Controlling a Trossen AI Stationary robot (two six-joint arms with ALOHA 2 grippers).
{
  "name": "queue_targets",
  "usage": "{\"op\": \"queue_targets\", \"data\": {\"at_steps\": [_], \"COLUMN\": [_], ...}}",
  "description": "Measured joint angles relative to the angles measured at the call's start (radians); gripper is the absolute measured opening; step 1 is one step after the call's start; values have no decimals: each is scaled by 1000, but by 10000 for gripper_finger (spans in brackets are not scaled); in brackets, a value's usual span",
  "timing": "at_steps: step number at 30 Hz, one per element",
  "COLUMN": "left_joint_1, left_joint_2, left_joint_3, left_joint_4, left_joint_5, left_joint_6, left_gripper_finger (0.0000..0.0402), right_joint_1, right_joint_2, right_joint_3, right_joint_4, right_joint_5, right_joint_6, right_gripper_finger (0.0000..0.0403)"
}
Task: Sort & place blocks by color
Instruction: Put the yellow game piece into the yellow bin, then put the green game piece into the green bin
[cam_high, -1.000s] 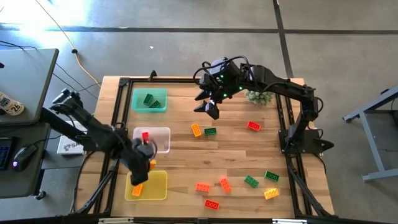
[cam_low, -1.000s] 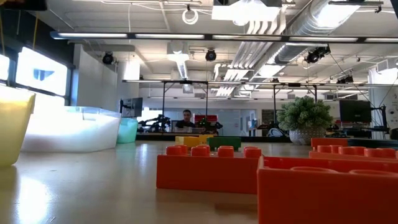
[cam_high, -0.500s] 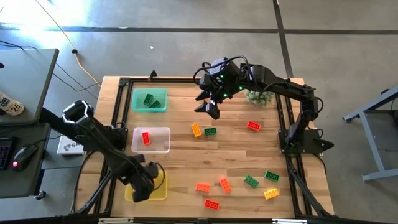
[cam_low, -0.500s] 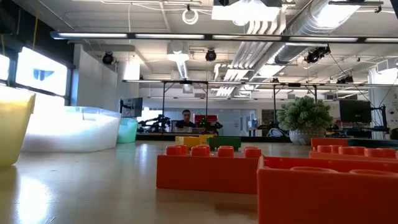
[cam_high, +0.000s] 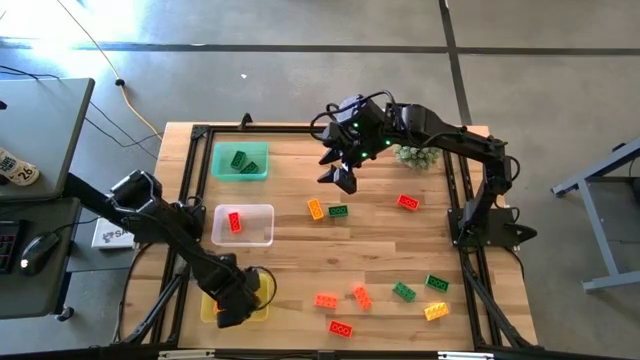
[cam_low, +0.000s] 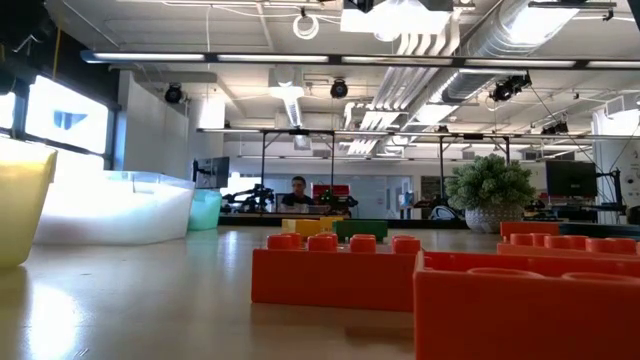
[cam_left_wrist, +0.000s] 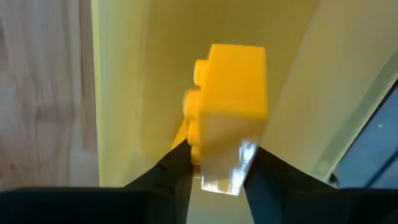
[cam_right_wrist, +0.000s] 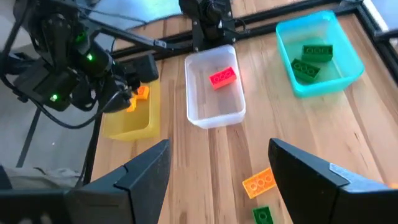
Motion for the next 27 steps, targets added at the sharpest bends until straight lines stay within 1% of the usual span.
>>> {"op": "queue_targets", "data": {"at_steps": [7, 11, 14, 17, 19, 24, 27], "left_joint_1": [38, 49, 57, 62, 62, 87, 115], "left_joint_2": [1, 1, 1, -7, -17, -58, -92], "left_joint_3": [0, 0, 0, 0, 0, 1, 1], "left_joint_4": [5, 5, 6, 6, 6, -3, -20], "left_joint_5": [73, 74, 70, 48, 13, -59, -121], "left_joint_6": [22, 43, 54, 80, 106, 174, 221], "left_gripper_finger": [167, 179, 181, 181, 181, 181, 181], "right_joint_1": [0, 10, 40, 82, 113, 194, 252], "right_joint_2": [0, 0, 0, 0, 0, 0, 0], "right_joint_3": [0, 0, 0, 0, 0, 0, -1], "right_joint_4": [-153, -250, -313, -369, -397, -466, -514], "right_joint_5": [-1, 8, 52, 109, 135, 149, 218], "right_joint_6": [0, 0, 2, 7, 29, 79, 132], "right_gripper_finger": [256, 256, 256, 256, 256, 256, 256]}}
